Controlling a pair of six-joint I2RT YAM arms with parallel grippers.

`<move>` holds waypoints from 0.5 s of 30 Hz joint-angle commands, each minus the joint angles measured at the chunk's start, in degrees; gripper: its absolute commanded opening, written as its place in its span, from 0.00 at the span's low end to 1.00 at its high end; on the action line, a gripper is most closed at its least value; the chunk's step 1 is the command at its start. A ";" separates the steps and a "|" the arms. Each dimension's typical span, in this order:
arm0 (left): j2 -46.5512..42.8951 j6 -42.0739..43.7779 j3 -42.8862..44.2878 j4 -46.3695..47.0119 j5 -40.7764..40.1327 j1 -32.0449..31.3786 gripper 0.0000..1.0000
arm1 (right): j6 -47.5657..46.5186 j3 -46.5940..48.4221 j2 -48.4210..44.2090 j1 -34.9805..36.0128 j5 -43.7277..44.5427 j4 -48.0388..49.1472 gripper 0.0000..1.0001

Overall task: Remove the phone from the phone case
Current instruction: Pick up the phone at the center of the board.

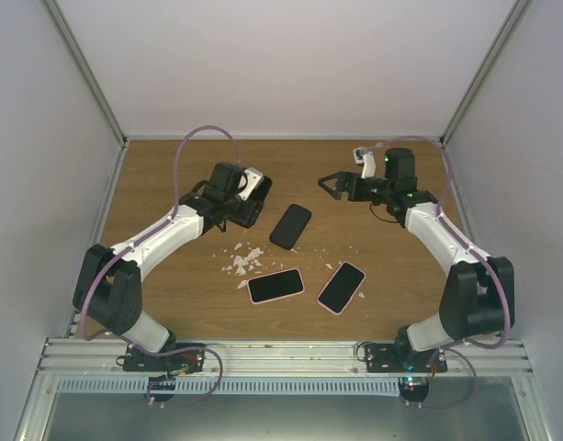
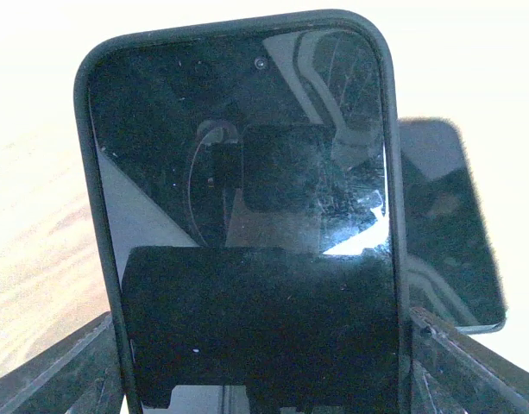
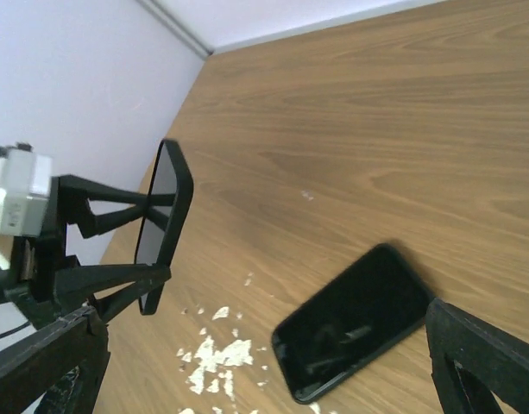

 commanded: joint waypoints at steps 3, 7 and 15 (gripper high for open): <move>0.22 -2.46 8.02 3.88 0.40 -5.89 0.32 | 2.04 6.19 5.34 5.14 -2.05 0.90 0.99; 1.27 -3.58 11.11 3.95 0.15 -7.94 0.32 | 3.77 8.62 8.16 6.58 -3.27 1.39 0.89; 3.05 -4.39 15.03 4.10 -0.73 -11.46 0.32 | 6.64 9.27 8.71 7.80 -7.05 4.28 0.81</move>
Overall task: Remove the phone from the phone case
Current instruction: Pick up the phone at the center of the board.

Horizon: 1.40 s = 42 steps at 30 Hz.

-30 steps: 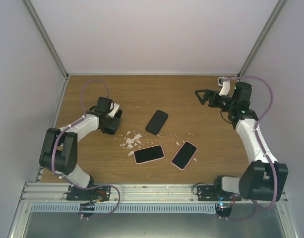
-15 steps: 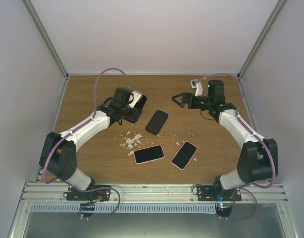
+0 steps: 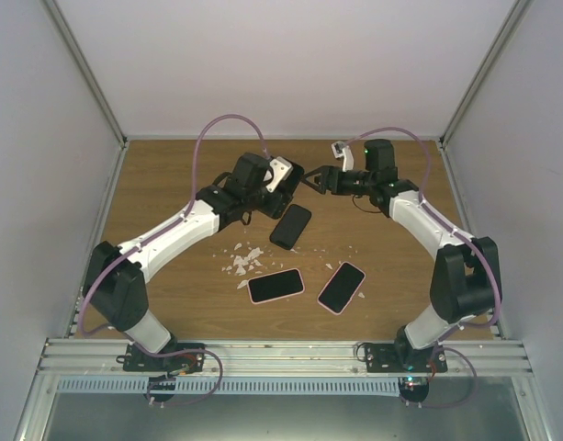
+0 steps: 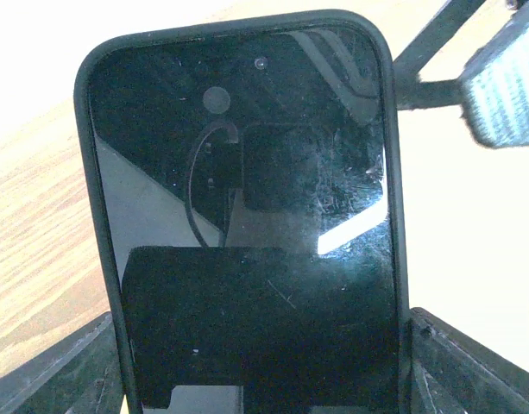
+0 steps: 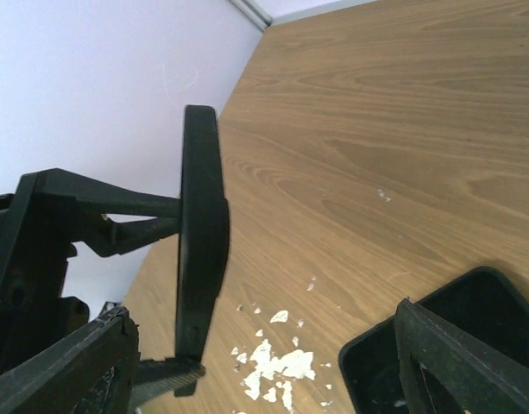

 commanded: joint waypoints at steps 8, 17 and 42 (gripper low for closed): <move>1.39 -0.78 5.52 4.20 -2.08 -4.41 0.33 | 5.47 -0.23 -0.54 1.48 -4.01 5.24 0.65; 3.14 -0.33 7.59 4.25 -3.79 -6.67 0.33 | 10.46 -1.97 -1.13 1.45 -6.25 7.87 0.38; -1.43 6.82 8.68 -0.55 4.16 -7.51 0.99 | 11.17 -3.80 -7.55 -7.22 -10.75 11.49 0.01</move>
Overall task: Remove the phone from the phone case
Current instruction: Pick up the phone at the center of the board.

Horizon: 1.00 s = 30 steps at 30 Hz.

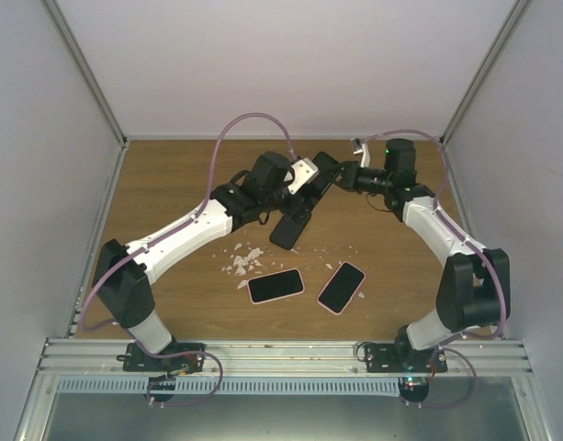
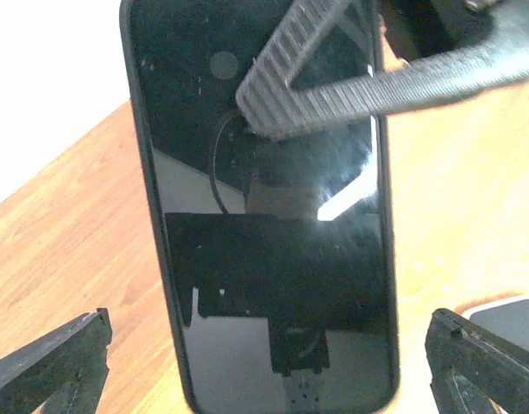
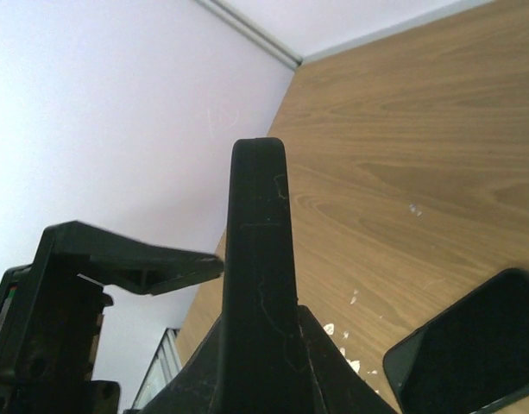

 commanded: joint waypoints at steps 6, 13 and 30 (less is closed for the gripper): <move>-9.38 5.01 0.71 -3.00 20.40 4.09 0.99 | -4.45 0.18 -6.04 -6.16 -11.90 7.58 0.00; -10.70 3.62 1.04 -6.80 46.73 13.08 0.99 | -6.46 -1.48 -9.62 -7.58 -20.62 11.77 0.01; -13.98 1.13 -7.37 -2.04 56.38 16.19 0.84 | 3.70 -5.49 -17.57 -7.06 -29.68 27.66 0.01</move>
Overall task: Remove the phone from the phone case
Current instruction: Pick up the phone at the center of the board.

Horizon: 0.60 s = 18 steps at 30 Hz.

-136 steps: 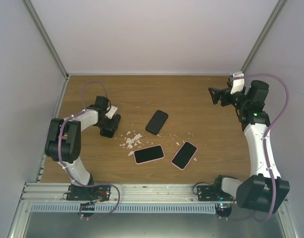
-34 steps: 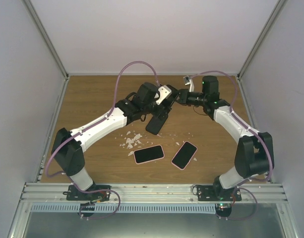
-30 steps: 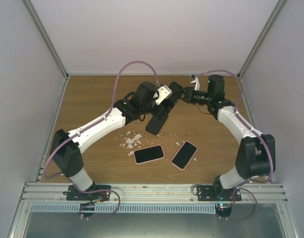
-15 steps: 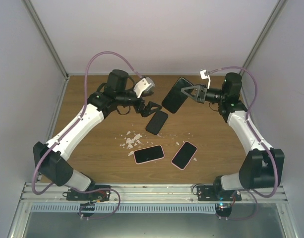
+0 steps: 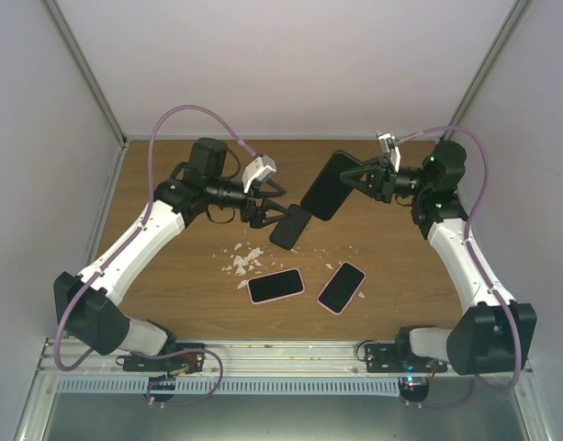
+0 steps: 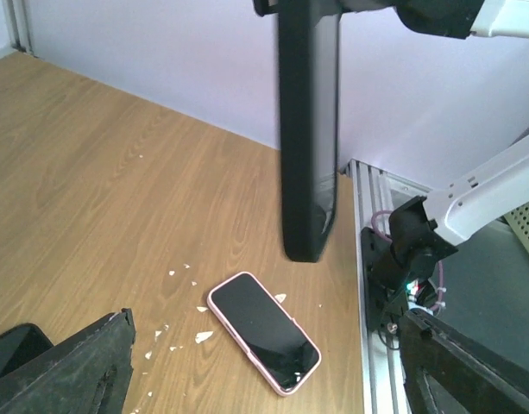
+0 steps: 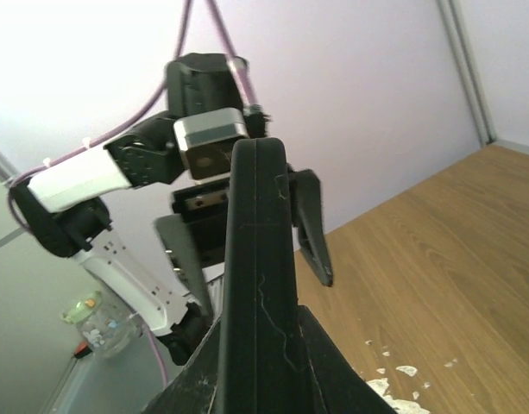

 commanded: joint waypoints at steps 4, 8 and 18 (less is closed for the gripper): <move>0.33 -1.16 -0.49 4.35 5.38 -1.22 0.78 | 6.74 -2.51 -3.04 0.55 -4.16 11.35 0.01; 1.40 -1.71 0.97 4.44 8.80 -3.03 0.78 | 5.96 -2.08 -2.91 1.30 -4.51 10.68 0.01; 5.36 -7.71 3.11 7.57 8.03 -5.37 0.68 | 3.52 -1.38 -2.21 3.79 -4.37 7.16 0.00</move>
